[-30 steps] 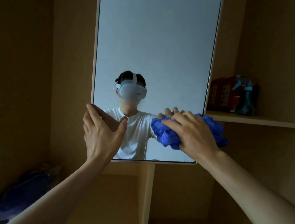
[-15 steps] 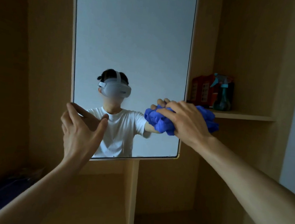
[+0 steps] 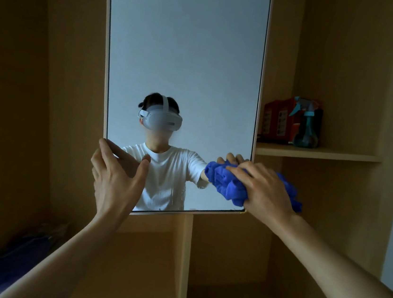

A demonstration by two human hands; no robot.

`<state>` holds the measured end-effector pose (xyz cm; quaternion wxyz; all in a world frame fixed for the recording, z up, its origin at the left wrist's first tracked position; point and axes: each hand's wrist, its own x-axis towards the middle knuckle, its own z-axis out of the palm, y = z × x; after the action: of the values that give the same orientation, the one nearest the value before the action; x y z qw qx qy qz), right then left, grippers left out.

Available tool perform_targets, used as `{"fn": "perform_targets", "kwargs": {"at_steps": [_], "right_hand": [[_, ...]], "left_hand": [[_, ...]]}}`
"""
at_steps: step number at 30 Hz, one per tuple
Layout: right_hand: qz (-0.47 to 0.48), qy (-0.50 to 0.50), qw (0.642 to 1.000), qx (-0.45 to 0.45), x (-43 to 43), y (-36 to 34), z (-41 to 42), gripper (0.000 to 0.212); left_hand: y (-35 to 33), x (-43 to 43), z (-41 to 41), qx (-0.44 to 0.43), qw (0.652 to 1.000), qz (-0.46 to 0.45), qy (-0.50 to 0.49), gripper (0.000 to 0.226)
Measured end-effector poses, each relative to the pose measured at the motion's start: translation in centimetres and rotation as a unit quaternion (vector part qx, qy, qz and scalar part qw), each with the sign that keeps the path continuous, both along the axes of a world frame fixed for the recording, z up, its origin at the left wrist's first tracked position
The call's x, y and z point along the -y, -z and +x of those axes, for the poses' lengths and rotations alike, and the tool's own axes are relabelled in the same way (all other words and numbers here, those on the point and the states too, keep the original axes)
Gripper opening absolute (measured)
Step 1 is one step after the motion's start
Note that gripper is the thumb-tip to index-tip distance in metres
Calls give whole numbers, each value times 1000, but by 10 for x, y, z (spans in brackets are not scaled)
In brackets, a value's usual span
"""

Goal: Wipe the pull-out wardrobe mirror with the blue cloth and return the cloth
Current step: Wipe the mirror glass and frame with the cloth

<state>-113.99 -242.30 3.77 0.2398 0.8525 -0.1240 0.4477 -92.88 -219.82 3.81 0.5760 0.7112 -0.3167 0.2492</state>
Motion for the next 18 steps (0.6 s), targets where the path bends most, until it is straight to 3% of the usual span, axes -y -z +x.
{"fn": "perform_targets", "kwargs": {"at_steps": [5, 7, 9, 11, 14, 18], "right_hand": [[128, 23, 991, 27, -13, -3, 6, 33], [182, -56, 977, 95, -13, -9, 12, 21], [219, -32, 961, 167, -7, -15, 14, 19], [227, 12, 947, 228, 1, -21, 15, 24], [201, -50, 942, 262, -1, -36, 20, 18], [182, -46, 938, 292, -1, -43, 28, 24]], "left_hand": [[3, -6, 7, -14, 1000, 7, 14, 95], [4, -9, 11, -26, 999, 7, 24, 90], [6, -10, 14, -33, 999, 0, 36, 84], [8, -11, 18, -35, 998, -9, 46, 77], [9, -12, 25, -35, 998, -24, 53, 64], [10, -14, 31, -41, 997, -40, 45, 52]]}}
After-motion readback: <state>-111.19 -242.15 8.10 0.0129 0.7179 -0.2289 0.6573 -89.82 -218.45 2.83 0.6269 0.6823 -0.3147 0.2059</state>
